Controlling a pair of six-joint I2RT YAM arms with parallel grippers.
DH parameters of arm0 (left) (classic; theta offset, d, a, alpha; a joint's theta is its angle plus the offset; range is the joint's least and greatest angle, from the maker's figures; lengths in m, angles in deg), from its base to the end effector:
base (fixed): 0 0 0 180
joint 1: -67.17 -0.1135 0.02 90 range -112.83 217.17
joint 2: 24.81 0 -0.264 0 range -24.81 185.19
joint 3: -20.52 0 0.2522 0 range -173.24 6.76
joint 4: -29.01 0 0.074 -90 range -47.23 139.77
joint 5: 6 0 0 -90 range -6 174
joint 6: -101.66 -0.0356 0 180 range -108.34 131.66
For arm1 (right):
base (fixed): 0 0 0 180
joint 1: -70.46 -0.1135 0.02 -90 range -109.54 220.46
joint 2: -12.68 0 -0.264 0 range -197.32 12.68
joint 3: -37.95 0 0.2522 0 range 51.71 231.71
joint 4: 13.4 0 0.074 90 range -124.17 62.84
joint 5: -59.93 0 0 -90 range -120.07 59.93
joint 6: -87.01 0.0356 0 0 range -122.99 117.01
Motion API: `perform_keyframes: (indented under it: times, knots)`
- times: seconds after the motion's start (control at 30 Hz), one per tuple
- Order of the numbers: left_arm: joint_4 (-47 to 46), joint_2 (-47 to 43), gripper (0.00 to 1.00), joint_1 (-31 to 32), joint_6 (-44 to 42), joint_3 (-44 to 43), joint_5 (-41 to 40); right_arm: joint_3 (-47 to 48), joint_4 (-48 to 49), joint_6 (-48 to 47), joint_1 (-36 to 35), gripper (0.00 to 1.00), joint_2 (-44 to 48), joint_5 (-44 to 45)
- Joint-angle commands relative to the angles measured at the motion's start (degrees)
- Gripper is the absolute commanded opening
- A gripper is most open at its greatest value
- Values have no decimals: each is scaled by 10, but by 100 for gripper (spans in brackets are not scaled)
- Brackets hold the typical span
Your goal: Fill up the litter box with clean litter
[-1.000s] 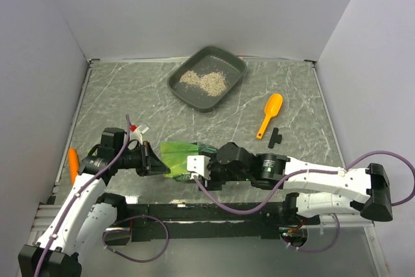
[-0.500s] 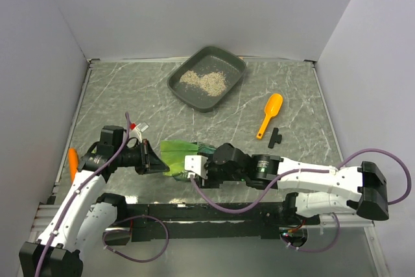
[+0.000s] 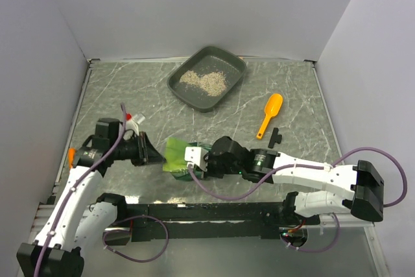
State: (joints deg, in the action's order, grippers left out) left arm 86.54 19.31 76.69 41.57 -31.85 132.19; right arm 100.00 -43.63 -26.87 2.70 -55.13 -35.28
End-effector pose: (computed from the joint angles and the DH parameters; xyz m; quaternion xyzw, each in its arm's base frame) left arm 0.1375 -0.0500 0.2594 -0.0117 0.8675 -0.4675 0.1699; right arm 0.0953 0.2417 0.2683 -0.6527 0.6055 0.2070 0.4056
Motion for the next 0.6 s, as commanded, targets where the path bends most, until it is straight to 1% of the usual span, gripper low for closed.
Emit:
perform_keyframes:
  times: [0.0,0.03,0.07,0.1,0.13,0.17,0.2,0.27,0.3,0.43,0.5,0.53,0.57]
  knots:
    - [-3,-24,22,-12,-71,-125,-89,16,-116,13,40,0,28,-32]
    - [-10,-31,24,-10,-87,-138,-86,26,-123,14,48,0,33,-40]
    - [-36,-46,27,-7,-90,-156,-79,32,-144,14,68,0,36,-68]
    - [-54,-54,32,-3,-92,-159,-52,42,-158,15,77,0,35,-83]
    - [-73,-64,36,-2,-94,-160,-38,62,-173,14,86,0,33,-97]
    - [-93,-83,38,-1,-95,-156,-23,71,-195,12,92,0,29,-113]
    - [-131,-92,41,2,-95,-151,13,80,-207,11,100,0,21,-137]
    - [-163,-100,43,7,-86,-134,41,102,-222,16,110,0,9,-163]
    - [-181,-100,45,12,-88,-128,59,110,-224,19,123,0,8,-192]
    - [-212,-98,47,48,-101,-102,48,116,-207,32,150,0,-3,-257]
    - [-243,-92,48,86,-98,-81,36,121,-197,37,160,0,-14,-286]
    - [-249,-84,48,103,-100,-75,5,123,-191,40,162,0,-19,-293]
    - [-254,-79,48,150,-105,-67,-21,124,-189,42,163,0,-26,-300]
